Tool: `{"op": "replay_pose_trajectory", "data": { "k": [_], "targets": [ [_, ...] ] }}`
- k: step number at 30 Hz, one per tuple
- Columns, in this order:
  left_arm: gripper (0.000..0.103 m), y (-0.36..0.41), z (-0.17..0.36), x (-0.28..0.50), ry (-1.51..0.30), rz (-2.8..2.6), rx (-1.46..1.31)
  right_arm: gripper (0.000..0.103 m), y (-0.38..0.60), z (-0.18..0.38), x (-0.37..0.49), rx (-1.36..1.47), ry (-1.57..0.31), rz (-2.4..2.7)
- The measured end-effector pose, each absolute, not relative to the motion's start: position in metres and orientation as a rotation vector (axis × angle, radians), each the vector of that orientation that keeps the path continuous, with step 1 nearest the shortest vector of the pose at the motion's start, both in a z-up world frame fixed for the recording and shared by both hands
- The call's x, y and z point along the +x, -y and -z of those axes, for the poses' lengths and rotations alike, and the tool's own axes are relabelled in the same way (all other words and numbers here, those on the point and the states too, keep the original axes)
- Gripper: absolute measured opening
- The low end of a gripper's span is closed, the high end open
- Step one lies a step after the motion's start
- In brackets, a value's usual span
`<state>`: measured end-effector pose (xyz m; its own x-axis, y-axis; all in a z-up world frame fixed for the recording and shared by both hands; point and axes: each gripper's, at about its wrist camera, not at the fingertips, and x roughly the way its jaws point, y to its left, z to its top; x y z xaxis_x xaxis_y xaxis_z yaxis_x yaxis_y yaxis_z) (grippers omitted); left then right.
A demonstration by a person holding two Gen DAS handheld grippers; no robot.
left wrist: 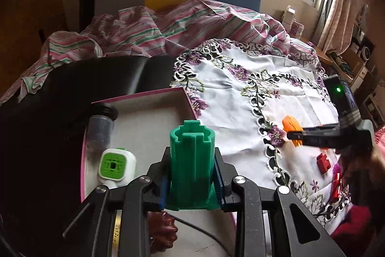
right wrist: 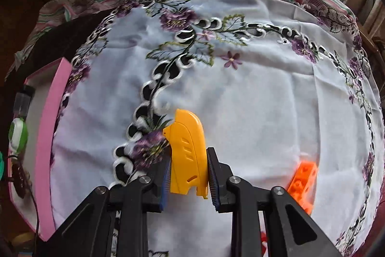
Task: Organize rigid objects
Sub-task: 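Carry the green piece into the pink tray and open left tool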
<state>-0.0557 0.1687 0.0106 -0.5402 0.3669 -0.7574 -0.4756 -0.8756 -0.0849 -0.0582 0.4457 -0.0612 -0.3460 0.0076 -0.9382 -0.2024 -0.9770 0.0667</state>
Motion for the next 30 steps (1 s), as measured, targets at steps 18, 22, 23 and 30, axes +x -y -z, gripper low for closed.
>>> {"op": "replay_pose_trajectory", "data": {
  "k": [18,22,23,30],
  "targets": [
    [0.030,-0.100,-0.009,-0.038,0.033,-2.414,-1.134,0.026,-0.418,0.081,-0.033,-1.684,-0.267,-2.486],
    [0.030,-0.071,-0.026,-0.044,0.151,-2.433,-1.083,0.026,-0.415,0.081,-0.035,-1.677,-0.235,-2.495],
    [0.030,-0.066,-0.028,-0.045,0.156,-2.443,-1.065,0.026,-0.414,0.082,-0.036,-1.676,-0.225,-2.495],
    [0.030,-0.069,-0.043,-0.063,0.068,-2.416,-0.950,0.026,-0.413,0.081,-0.036,-1.674,-0.194,-2.498]
  ]
}}
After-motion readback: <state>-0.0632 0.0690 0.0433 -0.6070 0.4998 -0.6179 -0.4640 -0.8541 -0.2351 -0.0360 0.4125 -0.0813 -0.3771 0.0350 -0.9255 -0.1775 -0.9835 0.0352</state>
